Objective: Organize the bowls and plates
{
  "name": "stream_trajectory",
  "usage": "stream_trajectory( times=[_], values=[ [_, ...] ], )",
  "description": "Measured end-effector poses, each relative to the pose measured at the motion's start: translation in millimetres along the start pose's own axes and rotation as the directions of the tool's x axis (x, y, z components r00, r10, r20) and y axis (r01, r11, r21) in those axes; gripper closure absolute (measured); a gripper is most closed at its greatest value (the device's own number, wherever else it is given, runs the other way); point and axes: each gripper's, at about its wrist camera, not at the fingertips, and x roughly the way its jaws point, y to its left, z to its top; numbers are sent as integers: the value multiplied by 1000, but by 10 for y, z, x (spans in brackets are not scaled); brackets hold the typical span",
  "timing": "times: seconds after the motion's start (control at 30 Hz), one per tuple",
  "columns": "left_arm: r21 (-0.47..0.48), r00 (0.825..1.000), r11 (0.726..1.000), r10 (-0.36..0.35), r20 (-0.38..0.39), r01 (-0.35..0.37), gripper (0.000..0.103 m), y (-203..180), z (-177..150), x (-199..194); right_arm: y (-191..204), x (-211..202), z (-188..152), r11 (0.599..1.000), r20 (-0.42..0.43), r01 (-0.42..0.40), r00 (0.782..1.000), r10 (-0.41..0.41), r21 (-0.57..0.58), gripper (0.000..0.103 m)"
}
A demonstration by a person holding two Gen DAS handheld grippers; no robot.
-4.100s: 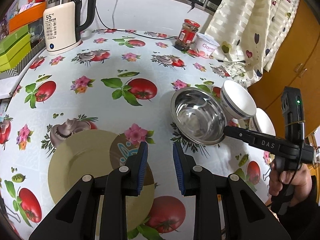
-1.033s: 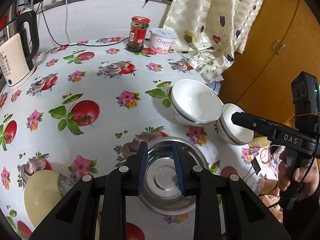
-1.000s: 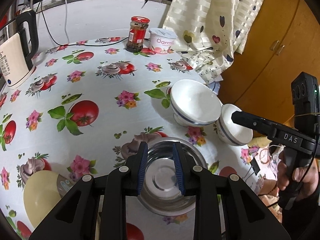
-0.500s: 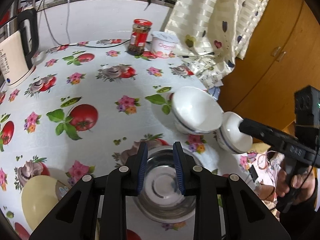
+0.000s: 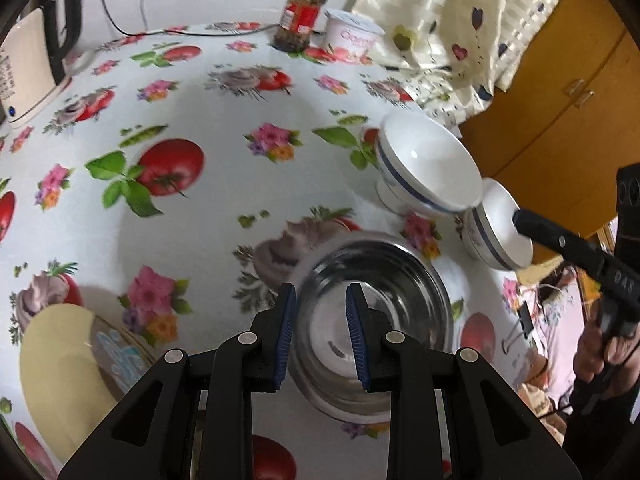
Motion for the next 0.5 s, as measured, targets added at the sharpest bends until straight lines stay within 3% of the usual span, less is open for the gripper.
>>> stream_trajectory(
  times=[0.2, 0.5],
  values=[
    [12, 1000, 1000, -6, -23, 6, 76, -57, -47, 15, -60, -25, 10, 1000, 9, 3, 1000, -4, 11, 69],
    [37, 997, 999, -38, 66, 36, 76, -236, 261, -149, -144, -49, 194, 999, 43, 49, 998, -49, 5, 69]
  ],
)
